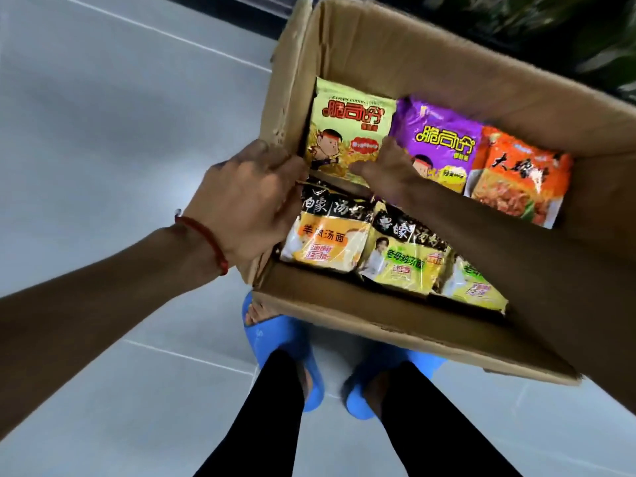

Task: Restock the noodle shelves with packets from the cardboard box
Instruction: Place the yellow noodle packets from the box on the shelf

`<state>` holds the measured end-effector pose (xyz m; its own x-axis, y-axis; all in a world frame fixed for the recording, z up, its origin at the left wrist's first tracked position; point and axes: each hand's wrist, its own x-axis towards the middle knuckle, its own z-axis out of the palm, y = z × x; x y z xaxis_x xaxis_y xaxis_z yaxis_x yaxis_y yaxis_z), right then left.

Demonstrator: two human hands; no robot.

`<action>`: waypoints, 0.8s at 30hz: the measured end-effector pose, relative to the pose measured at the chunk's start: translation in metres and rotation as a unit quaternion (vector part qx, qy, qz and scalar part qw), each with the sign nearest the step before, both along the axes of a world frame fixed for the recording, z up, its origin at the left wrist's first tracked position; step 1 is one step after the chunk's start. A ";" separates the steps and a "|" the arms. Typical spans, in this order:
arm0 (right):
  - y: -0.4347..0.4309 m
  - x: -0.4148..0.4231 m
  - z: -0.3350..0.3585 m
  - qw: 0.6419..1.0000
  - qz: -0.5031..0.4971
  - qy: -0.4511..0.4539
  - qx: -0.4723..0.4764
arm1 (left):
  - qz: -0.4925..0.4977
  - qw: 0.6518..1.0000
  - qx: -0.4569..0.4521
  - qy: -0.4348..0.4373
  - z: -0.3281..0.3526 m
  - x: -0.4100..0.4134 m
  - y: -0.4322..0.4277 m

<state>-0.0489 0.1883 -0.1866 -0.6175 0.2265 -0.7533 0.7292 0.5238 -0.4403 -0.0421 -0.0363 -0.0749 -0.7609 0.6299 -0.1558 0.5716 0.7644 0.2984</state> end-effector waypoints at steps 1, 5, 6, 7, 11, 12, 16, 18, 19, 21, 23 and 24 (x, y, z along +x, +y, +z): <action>-0.002 -0.002 -0.003 0.999 -0.026 -0.014 -0.031 | 0.000 1.000 -0.001 0.000 -0.001 0.000 0.001; -0.006 -0.009 -0.011 0.989 -0.136 0.004 -0.056 | 0.002 1.000 -0.003 -0.008 -0.002 -0.001 0.004; -0.005 -0.010 -0.012 0.985 -0.158 0.010 -0.064 | 0.003 1.000 -0.003 -0.009 -0.002 -0.001 0.003; -0.004 -0.012 -0.011 0.982 -0.169 0.009 -0.080 | 0.003 1.000 -0.005 -0.011 -0.002 -0.001 0.003; -0.005 -0.015 -0.012 0.982 -0.167 0.021 -0.090 | -0.005 1.000 -0.025 -0.008 -0.003 -0.003 0.005; -0.008 -0.014 -0.014 0.986 -0.154 0.029 -0.061 | -0.006 0.999 -0.032 -0.006 -0.003 -0.004 0.005; -0.016 -0.007 -0.006 0.985 -0.166 0.053 -0.004 | -0.007 0.999 -0.040 -0.023 0.007 -0.008 0.008; -0.011 0.001 0.013 0.983 -0.168 0.078 0.013 | -0.017 0.998 -0.011 -0.051 0.013 -0.008 0.012; -0.007 0.007 0.025 0.982 -0.166 0.092 0.022 | -0.025 0.998 0.001 -0.064 0.016 -0.009 0.015; 0.006 0.023 0.049 0.977 -0.175 0.122 0.027 | -0.042 0.996 0.014 -0.081 0.019 -0.011 0.025; 0.022 0.042 0.070 0.972 -0.181 0.143 0.032 | -0.040 0.993 0.030 -0.111 0.017 -0.012 0.042; 0.030 0.051 0.078 0.971 -0.184 0.151 0.031 | -0.022 0.990 0.033 -0.137 0.014 -0.014 0.052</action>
<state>0.0017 0.2181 -0.1090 -0.6768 0.5133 -0.5278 0.7145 0.2851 -0.6390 -0.0558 0.0158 -0.0607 -0.6668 0.6776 -0.3101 0.4949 0.7138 0.4955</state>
